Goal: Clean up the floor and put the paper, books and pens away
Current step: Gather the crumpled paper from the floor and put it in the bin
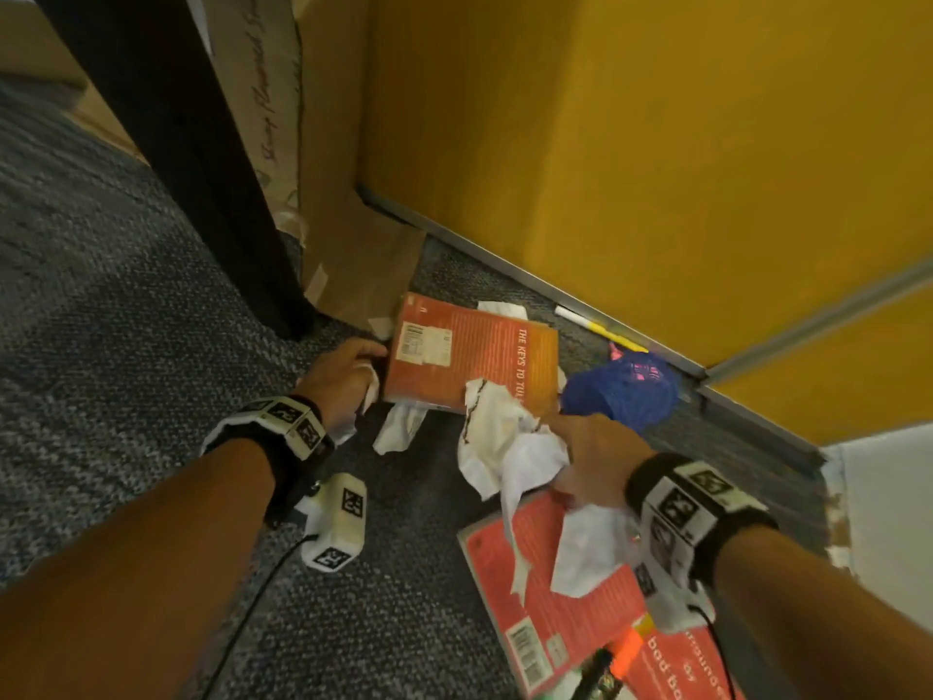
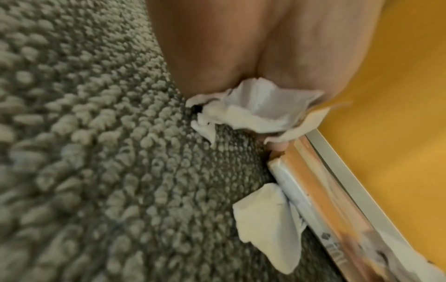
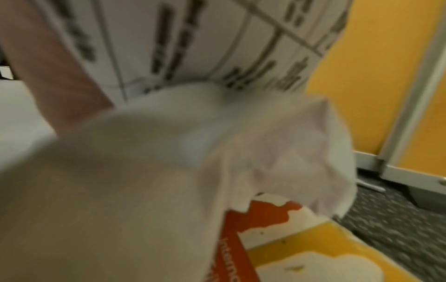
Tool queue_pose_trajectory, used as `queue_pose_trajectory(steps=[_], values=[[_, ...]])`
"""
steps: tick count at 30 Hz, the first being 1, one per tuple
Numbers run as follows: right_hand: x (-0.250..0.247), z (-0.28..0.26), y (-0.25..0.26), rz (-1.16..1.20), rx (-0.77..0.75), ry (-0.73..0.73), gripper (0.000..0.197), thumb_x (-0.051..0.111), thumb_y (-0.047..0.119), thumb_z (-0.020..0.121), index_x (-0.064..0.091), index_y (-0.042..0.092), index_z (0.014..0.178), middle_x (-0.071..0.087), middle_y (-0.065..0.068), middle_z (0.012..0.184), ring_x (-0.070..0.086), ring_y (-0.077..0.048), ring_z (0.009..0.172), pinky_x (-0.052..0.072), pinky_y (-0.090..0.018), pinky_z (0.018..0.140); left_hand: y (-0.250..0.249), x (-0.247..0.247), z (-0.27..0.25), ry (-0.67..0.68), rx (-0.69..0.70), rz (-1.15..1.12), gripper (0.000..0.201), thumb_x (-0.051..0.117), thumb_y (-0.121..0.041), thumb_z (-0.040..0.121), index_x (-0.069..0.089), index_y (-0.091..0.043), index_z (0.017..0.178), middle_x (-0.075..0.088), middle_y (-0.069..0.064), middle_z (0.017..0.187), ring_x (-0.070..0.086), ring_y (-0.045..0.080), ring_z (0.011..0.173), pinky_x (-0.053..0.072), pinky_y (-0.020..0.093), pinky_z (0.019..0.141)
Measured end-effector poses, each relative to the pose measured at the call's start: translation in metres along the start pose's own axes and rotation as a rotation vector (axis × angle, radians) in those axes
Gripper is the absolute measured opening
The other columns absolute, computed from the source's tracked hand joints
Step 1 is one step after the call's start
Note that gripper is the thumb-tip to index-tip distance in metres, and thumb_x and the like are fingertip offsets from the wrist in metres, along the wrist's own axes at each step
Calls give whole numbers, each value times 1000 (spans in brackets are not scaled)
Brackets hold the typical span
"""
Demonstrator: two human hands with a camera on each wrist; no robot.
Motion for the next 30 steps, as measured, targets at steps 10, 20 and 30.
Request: queue_pose_trajectory(steps=[10,20,30], values=[[-52,33,-9,607,300,-337,53,71,28,66,58,19,117,65,-1,110,63,-26,99,50,-33,79,2,4,-9,14,-121,112,39,53,-38,82,52,-17,49,49,7,65,48,24,67,44,31,73],[-23,57,-18,532,462,-316,39,67,25,84,60,9,120,64,-13,120,60,-34,110,47,-44,100,14,9,-15,-33,158,535,83,84,-68,41,52,-33,109,48,-4,104,49,18,103,43,37,95],[-12,69,-19,465,349,-472,66,85,28,63,54,15,120,63,-9,115,56,-33,112,50,-47,93,15,9,-4,-65,158,469,30,61,-41,66,65,-22,89,64,5,92,59,30,98,40,45,98]])
Point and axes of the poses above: each hand's wrist, its own z-axis towards the middle knuckle, its own x-axis out of the palm, y = z × x, the point moved 1 cm from there along z, towards the middle knuckle
